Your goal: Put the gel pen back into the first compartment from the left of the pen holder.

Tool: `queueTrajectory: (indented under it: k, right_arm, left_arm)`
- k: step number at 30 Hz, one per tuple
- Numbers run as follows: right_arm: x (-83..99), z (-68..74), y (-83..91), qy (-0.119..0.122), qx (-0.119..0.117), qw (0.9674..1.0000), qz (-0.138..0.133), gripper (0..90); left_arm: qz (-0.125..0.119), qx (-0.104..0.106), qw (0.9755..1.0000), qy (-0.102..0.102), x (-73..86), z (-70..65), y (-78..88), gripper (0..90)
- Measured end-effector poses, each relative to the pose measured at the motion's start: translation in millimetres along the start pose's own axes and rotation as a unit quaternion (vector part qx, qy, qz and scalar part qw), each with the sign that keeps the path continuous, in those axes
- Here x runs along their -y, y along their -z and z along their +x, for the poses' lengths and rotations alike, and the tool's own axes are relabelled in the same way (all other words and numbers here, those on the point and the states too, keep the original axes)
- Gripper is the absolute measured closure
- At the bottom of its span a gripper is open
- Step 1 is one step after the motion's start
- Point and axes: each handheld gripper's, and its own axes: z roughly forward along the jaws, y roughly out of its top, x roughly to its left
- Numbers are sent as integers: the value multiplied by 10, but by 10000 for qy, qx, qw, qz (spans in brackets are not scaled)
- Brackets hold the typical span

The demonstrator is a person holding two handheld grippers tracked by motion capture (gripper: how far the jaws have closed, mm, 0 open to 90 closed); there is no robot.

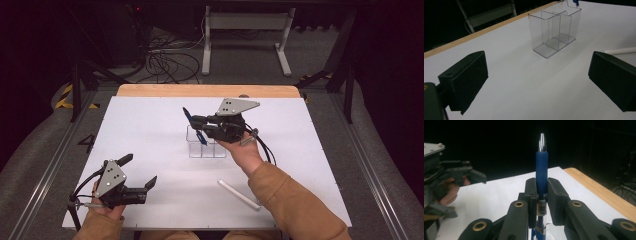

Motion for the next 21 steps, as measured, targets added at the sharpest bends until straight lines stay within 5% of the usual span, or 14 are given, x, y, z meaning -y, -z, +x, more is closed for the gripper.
queueTrajectory:
  k: [4, 21]
  right_arm:
    - [11, -57, -29, -227, 60, 9996, -172, 786]
    - [39, -142, -98, -165, 359, 9985, -371, 785]
  left_arm:
    - [-9, -9, 10000, -11, 1, 3, 2, 34]
    - [22, 24, 10000, -2, 2, 3, -2, 34]
